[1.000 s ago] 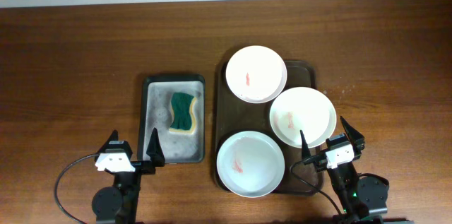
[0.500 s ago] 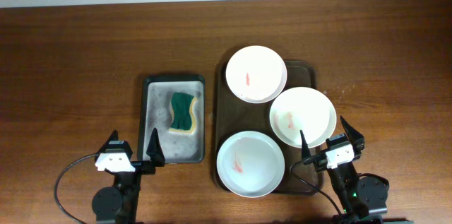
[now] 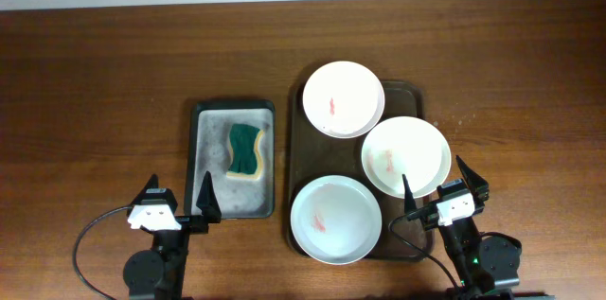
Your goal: Clean dirty plates on tray and stack at the side
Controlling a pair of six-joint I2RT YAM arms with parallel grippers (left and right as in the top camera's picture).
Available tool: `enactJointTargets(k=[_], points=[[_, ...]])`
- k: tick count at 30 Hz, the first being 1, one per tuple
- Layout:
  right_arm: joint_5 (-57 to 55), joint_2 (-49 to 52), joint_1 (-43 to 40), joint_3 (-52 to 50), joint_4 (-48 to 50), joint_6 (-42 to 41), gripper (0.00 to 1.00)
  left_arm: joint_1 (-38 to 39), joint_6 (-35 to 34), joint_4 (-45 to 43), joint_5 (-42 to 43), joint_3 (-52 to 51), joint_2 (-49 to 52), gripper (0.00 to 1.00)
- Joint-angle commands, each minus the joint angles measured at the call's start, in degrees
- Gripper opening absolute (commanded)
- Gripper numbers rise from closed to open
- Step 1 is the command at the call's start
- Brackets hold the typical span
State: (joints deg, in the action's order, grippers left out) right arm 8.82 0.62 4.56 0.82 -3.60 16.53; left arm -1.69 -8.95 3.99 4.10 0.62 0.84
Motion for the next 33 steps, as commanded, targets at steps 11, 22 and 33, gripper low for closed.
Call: enactJointTargets(k=[11, 22, 33], points=[[-0.5, -0.26, 0.31, -0.5, 0.0, -0.28, 0.99, 0.02, 0.92, -0.31, 0.66, -0.09, -0.17, 0.99], [12.66, -0.26, 0.31, -0.09, 3.06, -0.96, 0.99, 0.02, -0.24, -0.46, 16.79, 0.79, -0.17, 0.99], [14.75, 23.65, 0.31, 47.78, -36.72, -13.22, 0.99, 0.02, -1.42, 30.77, 15.21, 48.85, 33.48, 0.99]])
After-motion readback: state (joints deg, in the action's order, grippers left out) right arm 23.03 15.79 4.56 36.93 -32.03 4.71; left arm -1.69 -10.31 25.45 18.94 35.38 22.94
